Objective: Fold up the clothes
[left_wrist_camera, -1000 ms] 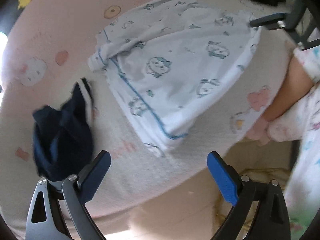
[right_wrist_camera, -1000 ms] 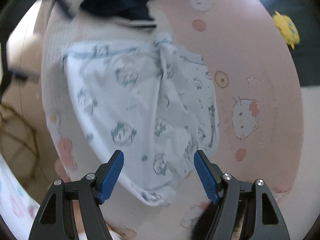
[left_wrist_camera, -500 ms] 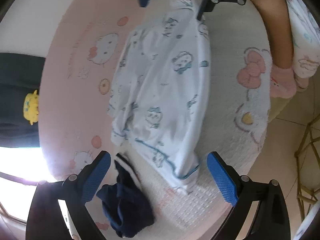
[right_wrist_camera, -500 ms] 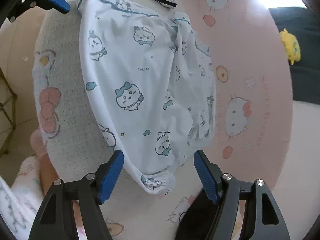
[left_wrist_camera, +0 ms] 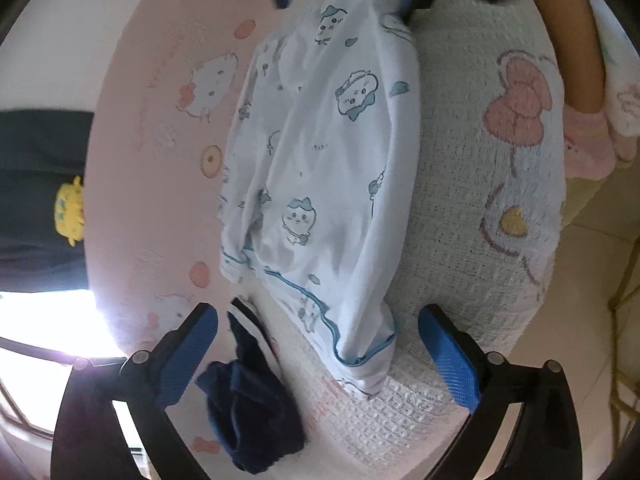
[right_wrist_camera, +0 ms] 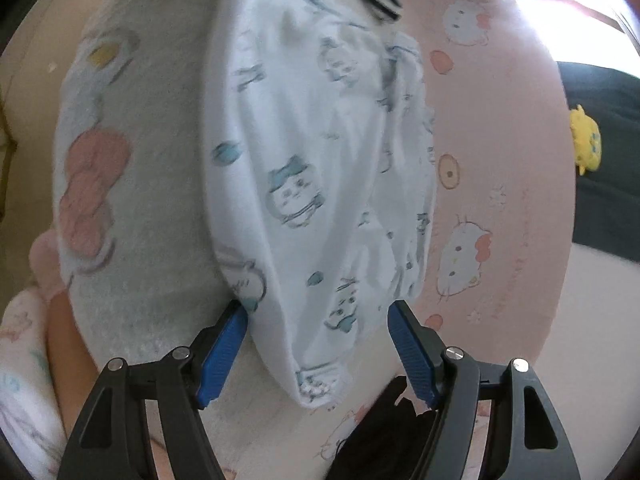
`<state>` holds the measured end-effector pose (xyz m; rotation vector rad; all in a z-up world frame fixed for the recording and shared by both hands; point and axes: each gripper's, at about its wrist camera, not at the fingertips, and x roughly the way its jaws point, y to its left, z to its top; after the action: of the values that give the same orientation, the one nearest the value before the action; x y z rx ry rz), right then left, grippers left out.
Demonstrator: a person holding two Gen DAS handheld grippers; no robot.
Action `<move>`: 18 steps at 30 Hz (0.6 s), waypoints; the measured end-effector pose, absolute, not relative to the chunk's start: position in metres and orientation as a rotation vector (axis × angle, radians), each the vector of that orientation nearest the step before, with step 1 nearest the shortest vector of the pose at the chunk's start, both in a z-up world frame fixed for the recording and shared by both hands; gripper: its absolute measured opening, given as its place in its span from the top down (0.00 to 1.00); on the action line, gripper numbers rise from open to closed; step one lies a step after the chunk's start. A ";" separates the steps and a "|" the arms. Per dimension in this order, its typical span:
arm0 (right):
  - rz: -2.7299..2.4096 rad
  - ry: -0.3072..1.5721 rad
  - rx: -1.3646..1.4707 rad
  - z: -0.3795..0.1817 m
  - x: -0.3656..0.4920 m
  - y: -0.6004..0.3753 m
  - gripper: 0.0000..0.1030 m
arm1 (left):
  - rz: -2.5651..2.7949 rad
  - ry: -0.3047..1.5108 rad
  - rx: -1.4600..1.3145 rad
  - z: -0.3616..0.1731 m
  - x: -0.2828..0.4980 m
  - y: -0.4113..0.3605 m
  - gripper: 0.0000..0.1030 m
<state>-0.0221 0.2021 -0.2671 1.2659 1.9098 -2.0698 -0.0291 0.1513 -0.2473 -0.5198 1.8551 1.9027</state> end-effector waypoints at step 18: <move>-2.040 1.854 1.129 -0.263 -0.003 0.174 0.30 | 2.026 1.796 -0.327 -0.255 -0.029 0.138 0.03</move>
<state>-0.0025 0.1744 -0.2630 1.1289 1.8541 -2.0398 -0.0292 0.1382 -0.2549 -0.3271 1.7964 2.0262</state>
